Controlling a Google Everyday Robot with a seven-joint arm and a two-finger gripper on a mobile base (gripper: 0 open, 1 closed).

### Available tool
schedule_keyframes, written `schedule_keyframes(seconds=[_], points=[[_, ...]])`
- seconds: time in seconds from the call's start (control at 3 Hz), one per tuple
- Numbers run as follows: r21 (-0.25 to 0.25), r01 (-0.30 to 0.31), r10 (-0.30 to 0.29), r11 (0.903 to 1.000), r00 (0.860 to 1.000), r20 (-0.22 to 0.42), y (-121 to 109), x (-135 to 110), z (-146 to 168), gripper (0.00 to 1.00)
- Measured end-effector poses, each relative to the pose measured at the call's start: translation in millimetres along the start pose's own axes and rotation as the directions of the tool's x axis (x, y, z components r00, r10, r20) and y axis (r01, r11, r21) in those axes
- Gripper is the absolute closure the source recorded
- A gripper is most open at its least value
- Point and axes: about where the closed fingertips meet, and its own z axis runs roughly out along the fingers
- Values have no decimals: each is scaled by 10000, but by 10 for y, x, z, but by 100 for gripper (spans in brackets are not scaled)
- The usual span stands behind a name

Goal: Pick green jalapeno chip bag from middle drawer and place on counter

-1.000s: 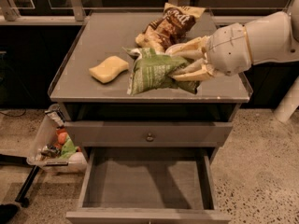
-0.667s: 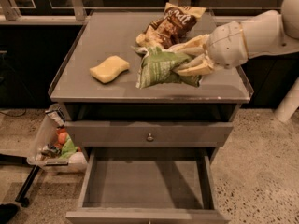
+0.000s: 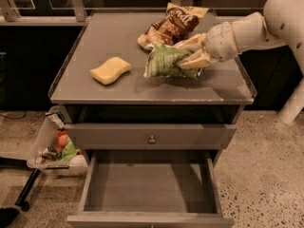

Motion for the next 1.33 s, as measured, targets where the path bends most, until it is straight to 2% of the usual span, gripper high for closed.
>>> schedule_keyframes(seconds=[0.33, 1.33], points=[[-123, -236, 238, 9996, 9996, 181, -160, 155, 254, 83], [-120, -224, 226, 9997, 9995, 220, -182, 158, 284, 11]])
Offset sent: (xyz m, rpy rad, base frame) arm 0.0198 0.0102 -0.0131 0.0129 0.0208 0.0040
